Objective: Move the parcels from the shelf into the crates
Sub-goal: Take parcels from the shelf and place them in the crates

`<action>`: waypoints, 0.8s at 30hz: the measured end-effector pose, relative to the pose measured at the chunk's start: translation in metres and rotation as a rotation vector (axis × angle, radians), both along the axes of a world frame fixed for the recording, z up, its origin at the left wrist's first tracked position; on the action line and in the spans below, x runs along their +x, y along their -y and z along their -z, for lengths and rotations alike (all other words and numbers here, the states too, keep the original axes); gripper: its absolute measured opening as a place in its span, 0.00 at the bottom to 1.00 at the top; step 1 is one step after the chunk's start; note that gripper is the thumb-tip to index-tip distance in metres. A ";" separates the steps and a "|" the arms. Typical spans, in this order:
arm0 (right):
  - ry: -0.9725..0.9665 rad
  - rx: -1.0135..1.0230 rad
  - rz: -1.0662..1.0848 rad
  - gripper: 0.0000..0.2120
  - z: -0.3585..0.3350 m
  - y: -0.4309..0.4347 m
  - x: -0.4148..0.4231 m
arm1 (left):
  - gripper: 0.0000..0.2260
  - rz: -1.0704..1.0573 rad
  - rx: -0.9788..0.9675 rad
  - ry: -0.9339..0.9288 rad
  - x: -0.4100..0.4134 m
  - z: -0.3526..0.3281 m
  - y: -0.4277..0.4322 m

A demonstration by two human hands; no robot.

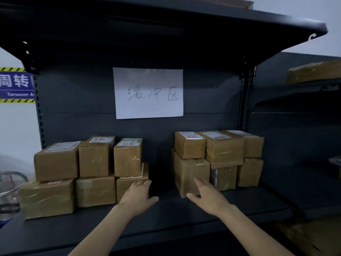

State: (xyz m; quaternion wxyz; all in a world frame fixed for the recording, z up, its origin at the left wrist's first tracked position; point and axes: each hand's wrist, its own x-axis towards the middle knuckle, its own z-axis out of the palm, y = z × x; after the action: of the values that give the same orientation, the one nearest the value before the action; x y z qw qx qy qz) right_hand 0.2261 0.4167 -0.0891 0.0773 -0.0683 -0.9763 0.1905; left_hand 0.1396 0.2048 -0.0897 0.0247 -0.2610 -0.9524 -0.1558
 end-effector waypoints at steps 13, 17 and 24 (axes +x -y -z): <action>-0.384 0.234 0.063 0.26 -0.091 -0.085 -0.051 | 0.30 -0.028 0.297 0.039 -0.042 -0.058 -0.098; -0.358 0.401 0.062 0.27 -0.111 -0.106 -0.080 | 0.29 -0.081 0.410 0.070 -0.064 -0.079 -0.126; -0.056 0.420 0.030 0.33 -0.114 -0.113 -0.113 | 0.31 -0.108 0.597 0.261 -0.087 -0.086 -0.152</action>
State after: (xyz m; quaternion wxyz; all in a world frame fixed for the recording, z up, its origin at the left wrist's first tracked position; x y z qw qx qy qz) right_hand 0.1129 0.5295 0.0252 0.1199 -0.0597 -0.9908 -0.0167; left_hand 0.0530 0.3567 -0.0039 -0.0139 -0.1690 -0.8722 -0.4588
